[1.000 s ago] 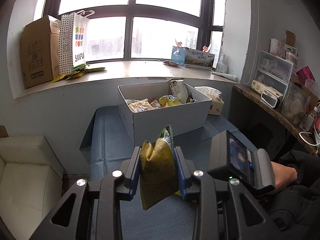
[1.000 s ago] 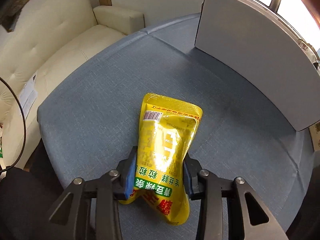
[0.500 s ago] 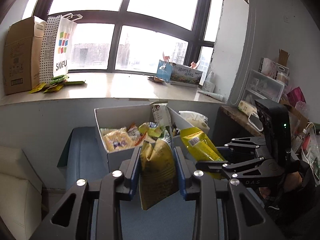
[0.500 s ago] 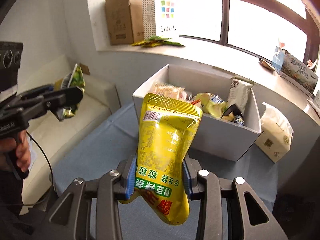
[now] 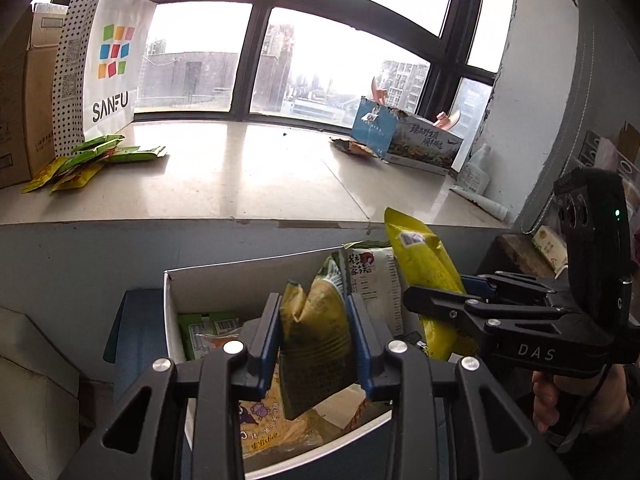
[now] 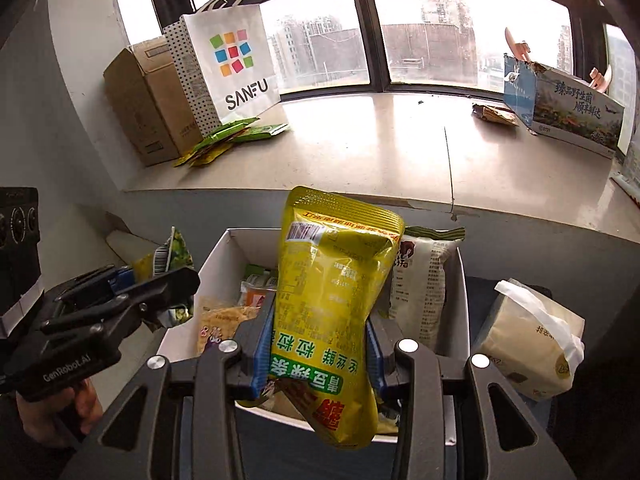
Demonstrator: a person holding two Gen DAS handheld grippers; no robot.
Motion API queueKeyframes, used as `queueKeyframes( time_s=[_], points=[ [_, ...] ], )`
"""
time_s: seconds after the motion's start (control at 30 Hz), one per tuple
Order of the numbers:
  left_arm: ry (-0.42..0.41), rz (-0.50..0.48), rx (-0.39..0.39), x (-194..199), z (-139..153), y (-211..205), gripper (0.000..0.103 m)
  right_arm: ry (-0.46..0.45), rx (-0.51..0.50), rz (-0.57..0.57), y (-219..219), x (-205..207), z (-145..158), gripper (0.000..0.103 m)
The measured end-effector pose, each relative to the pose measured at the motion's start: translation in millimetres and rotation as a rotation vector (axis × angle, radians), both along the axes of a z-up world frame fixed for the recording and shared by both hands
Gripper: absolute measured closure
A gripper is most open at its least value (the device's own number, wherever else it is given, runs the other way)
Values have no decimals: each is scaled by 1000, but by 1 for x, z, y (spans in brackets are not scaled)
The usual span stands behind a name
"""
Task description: Organize snacks
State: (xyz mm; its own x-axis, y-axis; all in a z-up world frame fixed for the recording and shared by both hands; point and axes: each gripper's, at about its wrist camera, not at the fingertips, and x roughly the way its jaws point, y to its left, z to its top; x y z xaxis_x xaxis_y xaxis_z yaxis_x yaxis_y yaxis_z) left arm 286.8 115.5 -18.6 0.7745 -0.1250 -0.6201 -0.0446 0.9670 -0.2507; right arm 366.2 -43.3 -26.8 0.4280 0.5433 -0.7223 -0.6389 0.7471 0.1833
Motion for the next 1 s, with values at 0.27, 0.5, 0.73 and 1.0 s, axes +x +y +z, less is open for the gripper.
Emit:
queueKeyframes(
  time_s=[0.27,0.5,0.73,1.0],
  points=[
    [70,74,-3,13,-29,15,0,23,-38,-130,-3,33,-19,0],
    [29,114,135,-8,-16,9,0,-61,-67,-151,-11,20,-13,0],
    [-113,168,118,-68,32,4,0,-291,-94,-165,-27,-40,16,0],
    [-219,142,173,-162,71,-27,0,-415,14,-179,-67,-142,59,0]
  ],
)
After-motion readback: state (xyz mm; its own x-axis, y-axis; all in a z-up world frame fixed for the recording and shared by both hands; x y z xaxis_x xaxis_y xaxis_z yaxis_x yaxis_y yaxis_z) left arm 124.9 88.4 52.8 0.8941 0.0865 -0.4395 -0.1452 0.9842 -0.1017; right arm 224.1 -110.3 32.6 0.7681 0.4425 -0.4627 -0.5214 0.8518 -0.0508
